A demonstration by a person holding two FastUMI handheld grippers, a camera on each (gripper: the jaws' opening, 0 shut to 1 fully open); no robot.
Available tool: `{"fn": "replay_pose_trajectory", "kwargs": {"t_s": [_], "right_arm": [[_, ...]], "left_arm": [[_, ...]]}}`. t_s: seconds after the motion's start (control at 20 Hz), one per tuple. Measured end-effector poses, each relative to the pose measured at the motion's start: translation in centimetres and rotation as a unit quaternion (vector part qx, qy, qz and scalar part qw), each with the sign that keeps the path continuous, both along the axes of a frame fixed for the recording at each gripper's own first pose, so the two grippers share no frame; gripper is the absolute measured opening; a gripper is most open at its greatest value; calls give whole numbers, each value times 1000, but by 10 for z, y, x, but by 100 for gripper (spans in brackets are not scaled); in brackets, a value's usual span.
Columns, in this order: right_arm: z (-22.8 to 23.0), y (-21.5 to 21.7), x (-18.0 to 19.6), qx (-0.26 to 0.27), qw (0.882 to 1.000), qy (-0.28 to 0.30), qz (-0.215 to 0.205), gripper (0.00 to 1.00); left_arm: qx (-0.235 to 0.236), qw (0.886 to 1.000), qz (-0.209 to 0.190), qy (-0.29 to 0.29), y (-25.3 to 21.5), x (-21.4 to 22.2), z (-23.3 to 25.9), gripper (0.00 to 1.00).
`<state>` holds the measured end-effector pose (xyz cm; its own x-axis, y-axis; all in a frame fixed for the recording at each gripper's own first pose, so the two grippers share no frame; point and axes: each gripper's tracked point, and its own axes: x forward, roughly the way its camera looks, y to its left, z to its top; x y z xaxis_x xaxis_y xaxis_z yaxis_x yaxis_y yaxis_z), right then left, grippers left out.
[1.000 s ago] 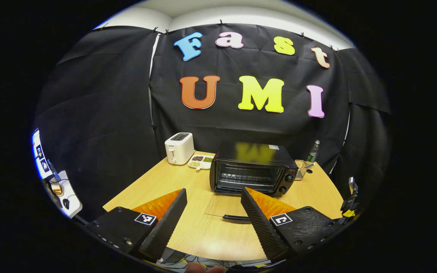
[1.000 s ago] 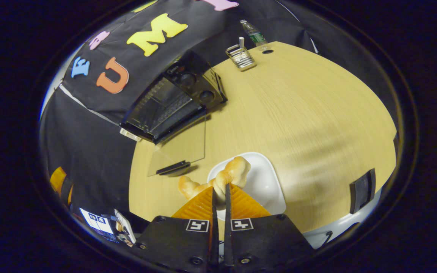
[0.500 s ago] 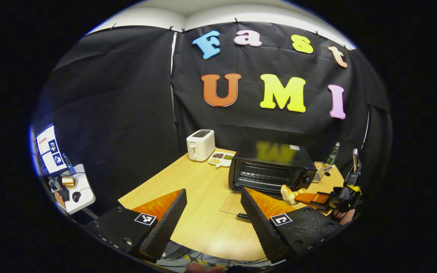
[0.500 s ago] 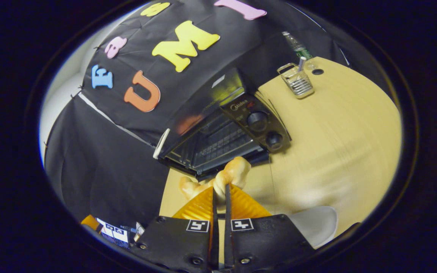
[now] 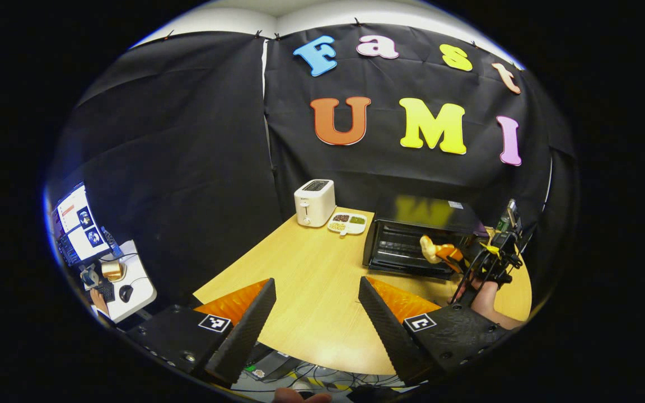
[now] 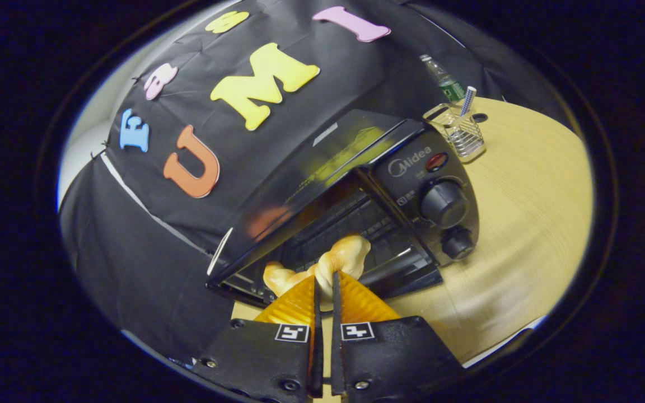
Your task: Open the electric oven with the left hand, put the food in, and close the electric oven.
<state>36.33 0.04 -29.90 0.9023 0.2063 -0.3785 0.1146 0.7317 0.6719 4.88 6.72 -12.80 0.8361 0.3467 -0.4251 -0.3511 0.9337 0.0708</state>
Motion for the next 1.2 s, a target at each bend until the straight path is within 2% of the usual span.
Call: {"fn": "replay_pose_trajectory", "kwargs": {"t_s": [0.05,0.1,0.15,0.2,0.25,0.4,0.45,0.5,0.65,0.7,0.75,0.95,1.15,1.2], "right_arm": [[-2,0,9,-4,1000,-4,-13,10],[-3,-1,17,-9,1000,-8,-28,5],[-6,-2,25,-14,999,-12,-41,10],[-10,0,34,-16,999,-14,-49,10],[-13,2,41,-20,998,-14,-55,5],[-14,5,53,-41,996,-29,-69,10],[-15,6,55,-49,996,-32,-72,10],[-16,10,56,-54,995,-34,-72,5],[-19,17,54,-71,994,-31,-70,14],[-16,19,52,-83,994,-34,-69,20],[-12,21,49,-96,992,-42,-66,21],[-11,23,32,-152,986,-40,-52,48],[7,20,-22,-198,978,-37,-55,75],[13,19,-41,-211,975,-36,-54,77]], "left_arm": [[1,1000,0,3,6,1,0,96],[3,1000,-1,4,12,-2,0,96],[5,1000,-2,7,21,-4,-1,96],[7,1000,-4,9,28,-6,-1,96],[9,1000,-6,13,34,-7,-2,96],[10,1000,-13,21,47,-12,-7,97],[10,1000,-17,21,50,-12,-7,97],[10,1000,-20,22,54,-13,-9,96],[5,999,-28,17,60,-14,-9,97],[1,999,-31,14,61,-13,-8,97],[-1,999,-35,10,63,-14,-8,97],[-7,998,-55,0,68,-13,-10,96],[-28,996,-80,-23,65,-8,-7,97],[-34,995,-88,-29,63,-6,-7,96]]}}
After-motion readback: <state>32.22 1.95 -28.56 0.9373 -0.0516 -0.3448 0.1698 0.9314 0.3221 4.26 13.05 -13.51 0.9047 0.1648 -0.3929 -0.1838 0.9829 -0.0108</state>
